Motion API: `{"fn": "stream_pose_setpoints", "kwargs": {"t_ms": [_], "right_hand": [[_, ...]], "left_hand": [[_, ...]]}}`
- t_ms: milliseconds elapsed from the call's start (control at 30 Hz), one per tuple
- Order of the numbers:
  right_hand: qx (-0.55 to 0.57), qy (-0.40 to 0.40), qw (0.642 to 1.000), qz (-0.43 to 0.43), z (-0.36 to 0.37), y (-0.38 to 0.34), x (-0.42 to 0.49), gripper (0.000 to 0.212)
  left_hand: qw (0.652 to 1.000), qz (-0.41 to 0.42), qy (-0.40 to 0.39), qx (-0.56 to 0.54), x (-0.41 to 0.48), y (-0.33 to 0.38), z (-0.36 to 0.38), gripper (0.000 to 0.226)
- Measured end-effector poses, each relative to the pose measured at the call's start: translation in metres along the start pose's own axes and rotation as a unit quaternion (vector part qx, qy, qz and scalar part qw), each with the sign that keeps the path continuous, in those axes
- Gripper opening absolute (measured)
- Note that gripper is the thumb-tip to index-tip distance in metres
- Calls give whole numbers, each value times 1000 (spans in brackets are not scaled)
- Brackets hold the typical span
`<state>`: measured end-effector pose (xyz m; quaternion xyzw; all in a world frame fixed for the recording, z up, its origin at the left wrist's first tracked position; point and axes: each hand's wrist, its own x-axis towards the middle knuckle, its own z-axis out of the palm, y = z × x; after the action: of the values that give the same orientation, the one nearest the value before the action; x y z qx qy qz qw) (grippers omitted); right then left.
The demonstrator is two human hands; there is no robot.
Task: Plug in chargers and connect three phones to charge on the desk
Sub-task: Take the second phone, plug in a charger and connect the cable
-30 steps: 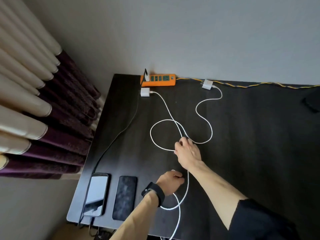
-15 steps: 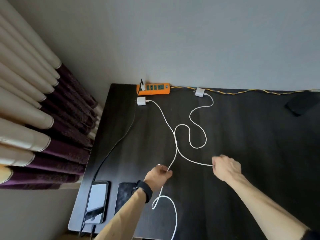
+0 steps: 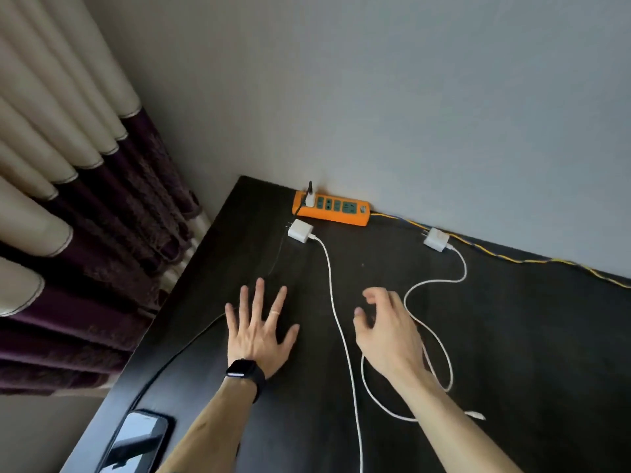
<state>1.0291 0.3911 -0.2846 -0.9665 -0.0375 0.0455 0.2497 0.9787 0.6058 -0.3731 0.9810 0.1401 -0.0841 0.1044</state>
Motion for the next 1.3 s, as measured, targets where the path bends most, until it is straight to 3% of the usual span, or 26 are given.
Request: {"fn": "stream_pose_setpoints", "kwargs": {"t_ms": [233,400,600,700,767,867,1033,1300], "right_hand": [[-61,-55,996,-34,61,-38,99,59],[-83,-13,996,-23,107,-59,156,76],[-98,-26,993,-52,126,-68,175,56],[17,-40,999,-21,109,-63,178,48],[62,2,998,-5,90,-53,181,48],[4,54,998,-21,57,-34,199,49],[-85,-24,994,-67,28,-25,239,47],[-142,-55,981,-119,31,-43,251,49]], "left_hand": [[999,-6,17,-29,14,-13,16,67],[999,-7,5,-46,17,-16,16,65],[998,-13,-2,-57,17,-19,17,66],[998,-15,-2,-59,19,-20,17,66],[998,-16,-3,-59,20,-20,15,66],[998,-17,-7,-57,19,-18,14,66],[998,-22,-5,-54,17,-17,15,67],[998,-20,0,-61,17,-18,16,66]]}}
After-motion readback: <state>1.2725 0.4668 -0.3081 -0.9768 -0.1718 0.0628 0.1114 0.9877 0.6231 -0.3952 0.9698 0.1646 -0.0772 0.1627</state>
